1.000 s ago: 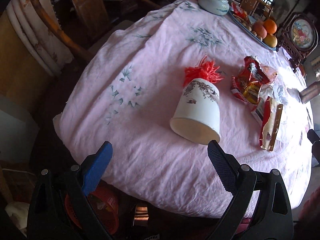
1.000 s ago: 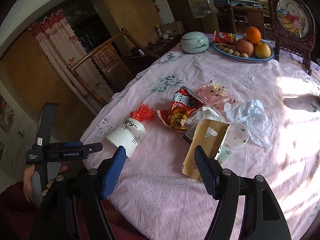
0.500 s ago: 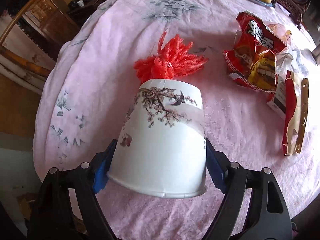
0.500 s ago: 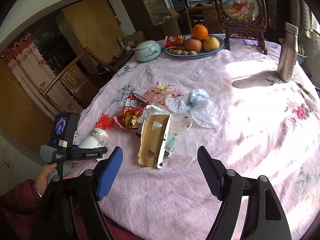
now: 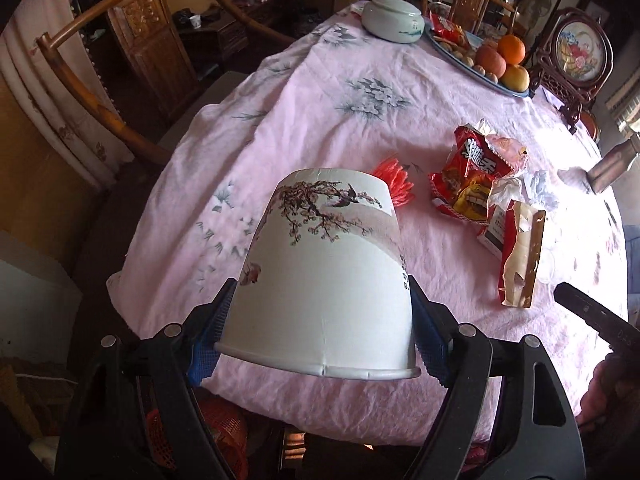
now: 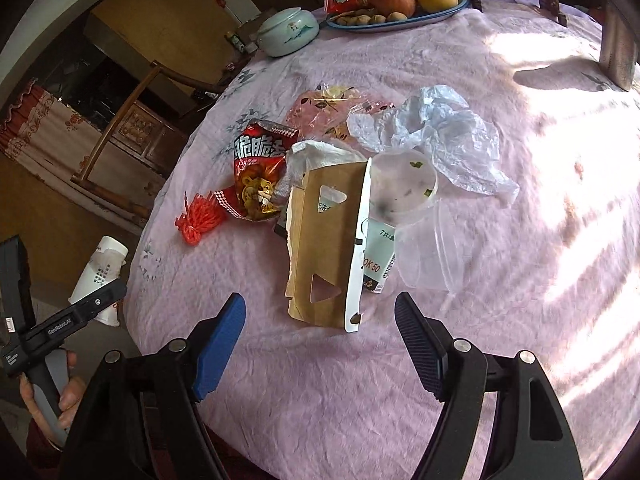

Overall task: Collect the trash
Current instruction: 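Grasp the white paper cup with the left tool while the right tool grasps the brown cardboard sleeve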

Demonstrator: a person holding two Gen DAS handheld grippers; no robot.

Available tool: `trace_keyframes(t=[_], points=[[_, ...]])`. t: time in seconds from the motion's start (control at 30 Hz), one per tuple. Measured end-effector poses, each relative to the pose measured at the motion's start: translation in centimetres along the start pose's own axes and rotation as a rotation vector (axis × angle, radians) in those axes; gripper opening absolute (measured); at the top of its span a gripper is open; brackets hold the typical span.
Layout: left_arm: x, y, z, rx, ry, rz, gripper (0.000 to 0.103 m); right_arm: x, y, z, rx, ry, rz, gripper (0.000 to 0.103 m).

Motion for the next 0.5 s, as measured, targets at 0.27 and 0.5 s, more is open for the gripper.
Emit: trace_keyframes(t=[0.27,0.5], points=[[3.1,-2.0,-1.9,0.0,0.054,-0.044,0.078,1.1,2.2,3.2,-0.053,-0.087,-0.019,0.076],[4.2,-2.7,-2.0,0.007,0.052,-0.051,0.078,1.5,3.1,5.3,-0.12,-0.231,-0.11,0.074]])
Point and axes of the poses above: each gripper's, at about its wrist camera, not at the fingertips, and z roughly the way its jaws point, x to its left, y to its top, the point moved 7 cm from there along z, roughly the way its jaws point, and after that the axes turned 9 degrees about z, right-handed, at the moved point
